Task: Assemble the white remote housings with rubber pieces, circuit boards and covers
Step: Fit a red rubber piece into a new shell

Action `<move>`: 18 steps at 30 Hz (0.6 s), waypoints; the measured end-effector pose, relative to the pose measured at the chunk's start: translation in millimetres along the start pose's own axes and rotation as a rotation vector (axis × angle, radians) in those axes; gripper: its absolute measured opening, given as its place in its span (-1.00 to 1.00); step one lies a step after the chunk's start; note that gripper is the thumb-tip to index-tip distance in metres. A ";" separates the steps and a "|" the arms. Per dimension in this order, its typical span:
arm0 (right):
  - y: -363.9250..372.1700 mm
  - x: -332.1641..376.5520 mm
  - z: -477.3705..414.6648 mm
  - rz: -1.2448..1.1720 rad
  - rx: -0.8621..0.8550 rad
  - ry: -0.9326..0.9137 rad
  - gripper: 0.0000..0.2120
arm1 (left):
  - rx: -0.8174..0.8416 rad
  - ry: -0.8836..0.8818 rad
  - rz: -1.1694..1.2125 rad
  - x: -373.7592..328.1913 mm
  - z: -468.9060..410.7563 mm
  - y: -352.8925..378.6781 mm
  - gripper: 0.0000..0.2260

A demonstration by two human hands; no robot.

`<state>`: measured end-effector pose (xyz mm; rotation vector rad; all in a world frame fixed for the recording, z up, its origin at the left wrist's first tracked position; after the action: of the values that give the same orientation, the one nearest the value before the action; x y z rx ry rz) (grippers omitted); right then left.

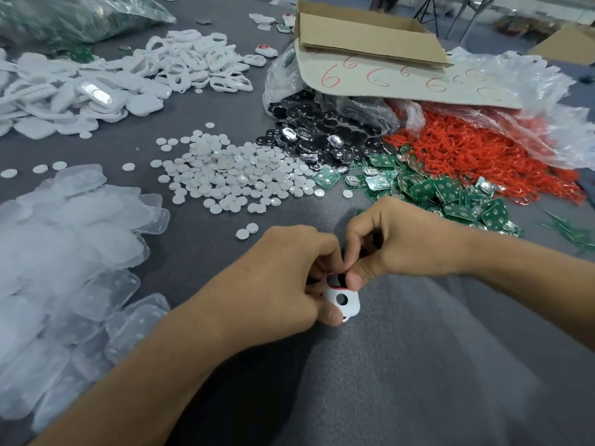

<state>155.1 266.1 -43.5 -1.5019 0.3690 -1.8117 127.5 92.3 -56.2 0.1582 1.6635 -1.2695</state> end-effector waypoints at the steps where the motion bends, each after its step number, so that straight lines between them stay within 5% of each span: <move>1: 0.2 1.8 -2.5 0.022 0.020 0.043 -0.85 | -0.004 0.004 -0.018 -0.7 0.8 0.3 -0.66; 7: 1.0 8.2 -1.9 0.106 -0.008 0.229 -0.85 | -0.009 0.044 -0.106 -4.2 6.2 7.1 -0.75; 13: 50.0 7.5 62.1 0.152 -0.529 0.082 -0.79 | -0.022 0.010 -0.059 -1.3 5.2 5.8 -0.66; 18: 80.3 10.5 64.3 -0.438 -0.751 0.091 -0.66 | -0.020 0.005 0.174 1.9 2.1 2.8 -0.56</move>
<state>243.3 218.7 -69.6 -2.1339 0.8964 -2.2207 129.5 91.1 -59.3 0.2882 1.6291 -1.1224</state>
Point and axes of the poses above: each hand's wrist, its own z-axis away from the middle knuckle, its own y-axis out of the palm, x = y × z, the point moved 3 cm from there along -z, towards the middle knuckle, and after that the axes turned 2 degrees about z, right-handed, at the moved point
